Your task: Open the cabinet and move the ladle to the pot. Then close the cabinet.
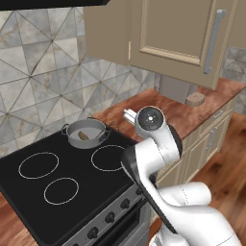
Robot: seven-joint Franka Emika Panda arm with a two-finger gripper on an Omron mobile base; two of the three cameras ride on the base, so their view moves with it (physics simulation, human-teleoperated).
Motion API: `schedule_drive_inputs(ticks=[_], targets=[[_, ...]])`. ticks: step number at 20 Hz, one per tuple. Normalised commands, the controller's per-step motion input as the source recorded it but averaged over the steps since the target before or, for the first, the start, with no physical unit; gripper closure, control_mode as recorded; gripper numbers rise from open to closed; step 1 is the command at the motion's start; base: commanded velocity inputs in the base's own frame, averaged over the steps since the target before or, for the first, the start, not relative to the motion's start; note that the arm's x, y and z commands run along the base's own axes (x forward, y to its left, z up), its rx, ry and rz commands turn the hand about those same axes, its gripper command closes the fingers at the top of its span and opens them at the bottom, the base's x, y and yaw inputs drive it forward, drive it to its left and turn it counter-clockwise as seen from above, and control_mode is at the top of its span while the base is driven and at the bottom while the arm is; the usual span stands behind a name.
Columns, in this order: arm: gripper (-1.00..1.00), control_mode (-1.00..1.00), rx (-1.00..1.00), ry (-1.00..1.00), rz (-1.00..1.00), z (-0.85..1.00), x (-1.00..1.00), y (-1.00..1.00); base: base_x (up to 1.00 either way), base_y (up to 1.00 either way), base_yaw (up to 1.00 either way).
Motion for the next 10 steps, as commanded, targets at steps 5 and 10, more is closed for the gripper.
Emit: schedule_drive_inputs(ticks=[5, 10], targets=[[-1.0, -1.0, -0.08, 0.0, 0.3, 0.0, 0.0, -0.02, 0.0, 0.0, 0.0], [-1.0, -1.0, -0.08, -0.01, 0.33, 0.0, -0.11, 0.0, 0.0, 0.0, 0.0]])
